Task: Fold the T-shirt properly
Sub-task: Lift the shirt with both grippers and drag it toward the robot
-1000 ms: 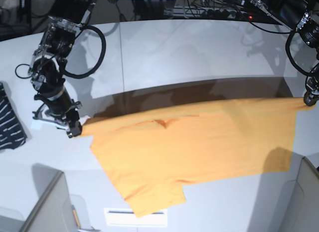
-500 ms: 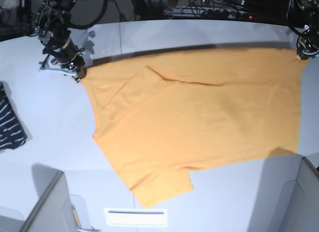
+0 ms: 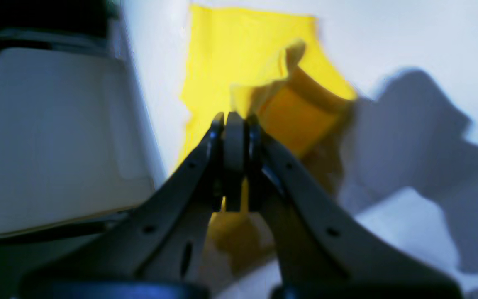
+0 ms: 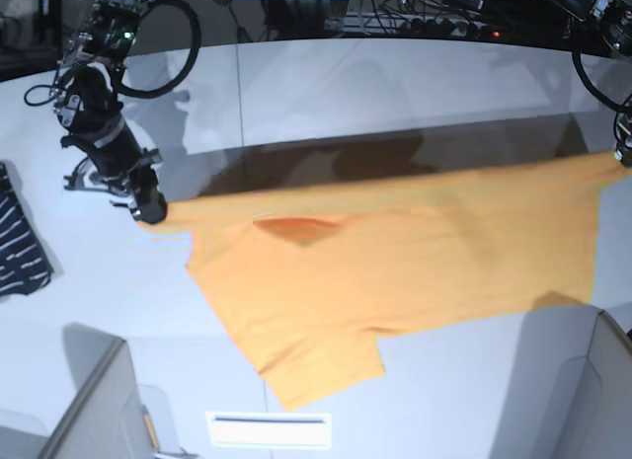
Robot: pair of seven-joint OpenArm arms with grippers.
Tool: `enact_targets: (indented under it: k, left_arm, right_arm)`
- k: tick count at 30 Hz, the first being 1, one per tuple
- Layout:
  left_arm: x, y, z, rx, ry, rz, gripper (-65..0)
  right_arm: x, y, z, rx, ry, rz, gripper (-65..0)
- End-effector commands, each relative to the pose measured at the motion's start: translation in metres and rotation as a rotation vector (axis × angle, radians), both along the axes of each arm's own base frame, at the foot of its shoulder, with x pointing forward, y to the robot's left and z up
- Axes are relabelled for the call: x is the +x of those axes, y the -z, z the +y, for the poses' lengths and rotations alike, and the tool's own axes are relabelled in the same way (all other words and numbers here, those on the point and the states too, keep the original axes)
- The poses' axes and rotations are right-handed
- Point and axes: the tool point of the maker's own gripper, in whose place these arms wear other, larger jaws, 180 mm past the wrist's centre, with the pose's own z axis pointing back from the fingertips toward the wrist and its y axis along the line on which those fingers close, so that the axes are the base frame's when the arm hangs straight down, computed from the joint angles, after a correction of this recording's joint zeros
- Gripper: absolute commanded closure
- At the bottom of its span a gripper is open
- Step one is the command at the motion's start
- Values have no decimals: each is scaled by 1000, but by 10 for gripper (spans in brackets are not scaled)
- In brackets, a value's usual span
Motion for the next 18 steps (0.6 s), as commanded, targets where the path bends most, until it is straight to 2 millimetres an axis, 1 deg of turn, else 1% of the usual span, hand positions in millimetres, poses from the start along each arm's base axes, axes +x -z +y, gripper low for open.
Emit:
enact_targets:
  k: [1, 4, 6, 10, 12, 15, 18]
  left_arm:
    - [2, -14, 8, 41, 0, -31, 0]
    - [-20, -2, 9, 47, 2, 44, 0]
    - [-40, 10, 7, 44, 9, 114, 0]
    - [-71, 24, 6, 37, 9, 213, 0]
    - [-81, 27, 7, 44, 5, 241, 0]
    - [-90, 29, 9, 58, -3, 250, 0]
    - [-94, 34, 5, 44, -11, 253, 0]
  right_arm:
    - [-3, -3, -5, -16, 13, -11, 0]
    - [-26, 15, -9, -25, 17, 57, 0]
    - [-44, 28, -10, -29, 16, 107, 0]
    - [-76, 50, -19, -92, 15, 206, 0]
    - [-90, 60, -24, -132, 18, 254, 0]
    - [-106, 78, -28, -153, 24, 319, 0]
    - [-116, 86, -33, -182, 29, 319, 0]
